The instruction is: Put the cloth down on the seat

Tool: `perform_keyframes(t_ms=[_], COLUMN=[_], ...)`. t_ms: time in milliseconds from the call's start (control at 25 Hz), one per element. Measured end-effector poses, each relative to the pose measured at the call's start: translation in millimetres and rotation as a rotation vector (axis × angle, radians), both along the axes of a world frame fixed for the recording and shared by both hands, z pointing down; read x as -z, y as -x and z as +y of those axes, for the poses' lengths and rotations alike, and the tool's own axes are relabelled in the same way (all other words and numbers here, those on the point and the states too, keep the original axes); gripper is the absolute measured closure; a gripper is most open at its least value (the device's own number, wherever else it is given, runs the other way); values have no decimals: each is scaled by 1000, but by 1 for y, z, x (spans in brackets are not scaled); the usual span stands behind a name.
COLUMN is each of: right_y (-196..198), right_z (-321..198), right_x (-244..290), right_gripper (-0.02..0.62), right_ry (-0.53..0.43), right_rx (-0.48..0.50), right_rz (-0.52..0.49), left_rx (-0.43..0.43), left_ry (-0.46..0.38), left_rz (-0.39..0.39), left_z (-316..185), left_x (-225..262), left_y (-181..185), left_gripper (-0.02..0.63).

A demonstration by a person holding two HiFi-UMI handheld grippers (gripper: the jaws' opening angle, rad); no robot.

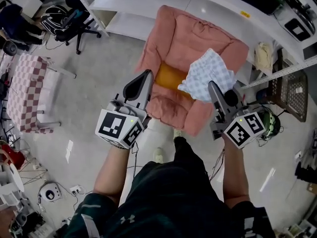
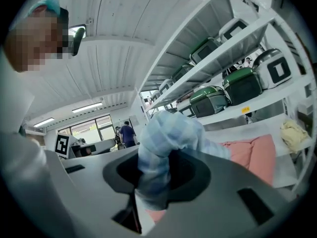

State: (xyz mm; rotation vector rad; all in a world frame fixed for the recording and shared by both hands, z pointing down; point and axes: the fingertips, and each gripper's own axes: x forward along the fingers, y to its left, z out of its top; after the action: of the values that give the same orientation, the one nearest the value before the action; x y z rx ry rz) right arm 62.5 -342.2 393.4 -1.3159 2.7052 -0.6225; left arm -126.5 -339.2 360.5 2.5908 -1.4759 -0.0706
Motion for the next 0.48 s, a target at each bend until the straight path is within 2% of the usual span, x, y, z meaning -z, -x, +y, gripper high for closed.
perform_keyframes(t_ms=[480], right_y=[-29], right_z=[-112], right_x=[-131], right_gripper=[483], right_ry=[190], right_rx=[54], right_rz=[27], left_rx=[-13], left_ry=[81], left_rz=[-14], left_z=[-92], left_x=[-80], left_y=[-60], left_gripper=[600])
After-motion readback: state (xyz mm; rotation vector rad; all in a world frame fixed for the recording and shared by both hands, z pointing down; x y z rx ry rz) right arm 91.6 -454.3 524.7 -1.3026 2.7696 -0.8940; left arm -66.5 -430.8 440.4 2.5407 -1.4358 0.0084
